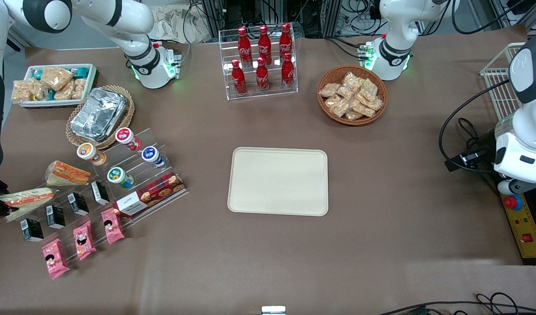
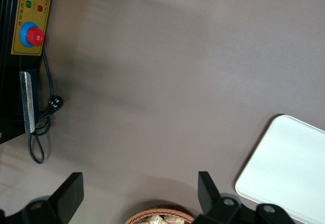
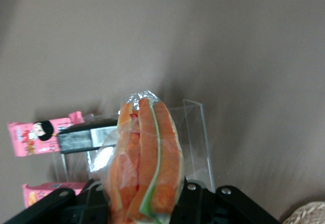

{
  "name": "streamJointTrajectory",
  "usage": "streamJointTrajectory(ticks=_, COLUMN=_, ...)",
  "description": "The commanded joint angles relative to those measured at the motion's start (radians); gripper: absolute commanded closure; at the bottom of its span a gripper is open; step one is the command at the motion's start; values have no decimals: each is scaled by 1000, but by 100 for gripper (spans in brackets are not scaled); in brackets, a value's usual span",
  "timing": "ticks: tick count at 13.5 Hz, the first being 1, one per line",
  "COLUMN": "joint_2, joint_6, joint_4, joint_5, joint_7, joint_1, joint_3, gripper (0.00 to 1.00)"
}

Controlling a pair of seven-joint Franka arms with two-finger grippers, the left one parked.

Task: Place sandwich on tray
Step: 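Lift the wrapped sandwich out of the stand with the right gripper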

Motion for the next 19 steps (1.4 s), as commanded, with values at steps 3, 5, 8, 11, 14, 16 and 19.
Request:
streamJointTrajectory(ticks=3, joint_2=-63, joint_6=-215, joint_4=139, joint_5=12, joint_7=-282, joint_1=-5, joint_3=0, gripper=73)
streamJointTrajectory(ticks=5, joint_2=-65, joint_6=-287, joint_4=184, joint_5=6, joint_7=-458, joint_1=7, joint_3=2, gripper=73)
streamJointTrajectory(ticks=8, joint_2=-117, joint_6=-332, joint_4=211, joint_5=-40, joint_7=-510, joint_1=68, joint_3=8, gripper=72)
streamJointTrajectory(ticks=11, joint_2=-167, joint_6=-338, joint_4=210, joint_5=-36, joint_7=-535, joint_1=160, joint_3=11, gripper=73)
streamJointTrajectory(ticks=14, joint_2=-212, joint_6=-346, joint_4=207, joint_5=-33, joint_7=-535, joint_1=269, joint_3=12, gripper=72)
streamJointTrajectory(ticks=16, joint_2=-227, joint_6=-346, joint_4=204, joint_5=-46, joint_7=-527, joint_1=364, joint_3=8, gripper=71)
streamJointTrajectory(ticks=19, joint_2=-224, joint_6=-338, joint_4=204, joint_5=-65, joint_7=-524, joint_1=461, joint_3=8, gripper=73)
